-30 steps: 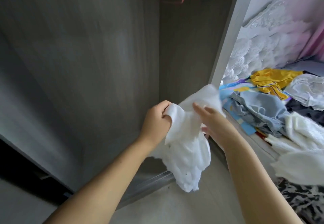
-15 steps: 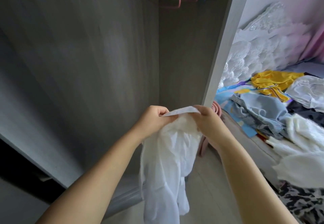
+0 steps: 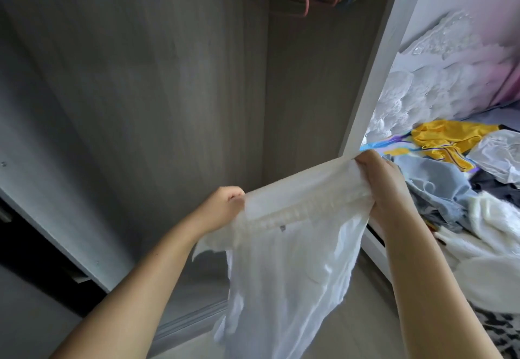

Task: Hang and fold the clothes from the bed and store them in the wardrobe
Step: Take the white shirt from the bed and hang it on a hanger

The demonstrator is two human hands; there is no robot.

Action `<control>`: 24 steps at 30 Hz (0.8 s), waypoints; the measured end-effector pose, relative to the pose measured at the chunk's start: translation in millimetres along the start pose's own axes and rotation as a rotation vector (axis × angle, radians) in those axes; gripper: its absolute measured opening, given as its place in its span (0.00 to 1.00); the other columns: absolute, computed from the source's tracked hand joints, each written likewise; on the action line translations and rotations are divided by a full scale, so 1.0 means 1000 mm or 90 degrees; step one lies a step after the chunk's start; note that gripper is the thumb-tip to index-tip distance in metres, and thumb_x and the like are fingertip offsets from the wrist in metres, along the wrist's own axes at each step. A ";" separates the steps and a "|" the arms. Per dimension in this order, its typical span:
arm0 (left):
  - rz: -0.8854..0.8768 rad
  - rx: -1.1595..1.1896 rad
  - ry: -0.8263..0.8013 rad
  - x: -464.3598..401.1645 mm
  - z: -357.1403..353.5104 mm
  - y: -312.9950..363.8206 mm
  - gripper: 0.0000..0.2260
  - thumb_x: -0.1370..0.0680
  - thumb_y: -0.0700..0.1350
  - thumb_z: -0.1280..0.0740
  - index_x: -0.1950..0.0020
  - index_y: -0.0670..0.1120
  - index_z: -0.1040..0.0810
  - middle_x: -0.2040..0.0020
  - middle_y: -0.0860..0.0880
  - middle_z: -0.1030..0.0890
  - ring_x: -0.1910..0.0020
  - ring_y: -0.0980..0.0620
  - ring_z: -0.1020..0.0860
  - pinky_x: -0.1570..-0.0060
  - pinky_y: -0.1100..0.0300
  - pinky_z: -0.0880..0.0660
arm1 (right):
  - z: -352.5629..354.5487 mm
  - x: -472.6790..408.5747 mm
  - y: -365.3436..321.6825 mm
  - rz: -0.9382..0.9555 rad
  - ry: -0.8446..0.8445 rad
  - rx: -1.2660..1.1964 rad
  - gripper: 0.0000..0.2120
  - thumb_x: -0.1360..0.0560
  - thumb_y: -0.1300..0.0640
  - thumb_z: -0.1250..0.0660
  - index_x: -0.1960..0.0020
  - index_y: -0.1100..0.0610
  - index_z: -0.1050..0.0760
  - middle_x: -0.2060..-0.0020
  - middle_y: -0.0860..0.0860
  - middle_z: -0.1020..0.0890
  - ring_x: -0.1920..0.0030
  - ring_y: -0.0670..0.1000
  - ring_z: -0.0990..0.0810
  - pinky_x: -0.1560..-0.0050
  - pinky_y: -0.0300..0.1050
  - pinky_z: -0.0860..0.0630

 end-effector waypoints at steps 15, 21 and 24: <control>-0.137 0.052 0.180 -0.004 0.063 0.052 0.18 0.21 0.52 0.34 0.65 0.40 0.27 0.71 0.49 0.33 0.70 0.54 0.36 0.66 0.57 0.39 | 0.041 -0.015 -0.005 0.049 0.056 0.043 0.11 0.28 0.53 0.39 0.65 0.58 0.26 0.75 0.48 0.27 0.71 0.50 0.28 0.66 0.42 0.31; -0.120 -0.092 0.002 0.012 0.044 0.054 0.34 0.37 0.68 0.28 0.33 0.70 0.35 0.68 0.46 0.24 0.70 0.58 0.29 0.60 0.61 0.28 | 0.044 -0.022 -0.032 0.119 0.034 0.028 0.16 0.26 0.66 0.41 0.50 0.53 0.17 0.63 0.52 0.20 0.67 0.50 0.25 0.67 0.38 0.27; -0.173 -0.234 -0.034 0.021 0.029 0.066 0.19 0.30 0.60 0.26 0.43 0.66 0.28 0.67 0.55 0.24 0.69 0.57 0.28 0.62 0.61 0.28 | 0.045 -0.028 -0.038 0.110 0.045 0.006 0.19 0.27 0.69 0.43 0.49 0.52 0.18 0.63 0.51 0.21 0.68 0.49 0.26 0.68 0.37 0.29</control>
Point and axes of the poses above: each hand's wrist, its own x-axis away from the middle knuckle, its own z-axis out of the back of the hand, y = z × x, the point moved 9 cm from there along -x, towards the middle knuckle
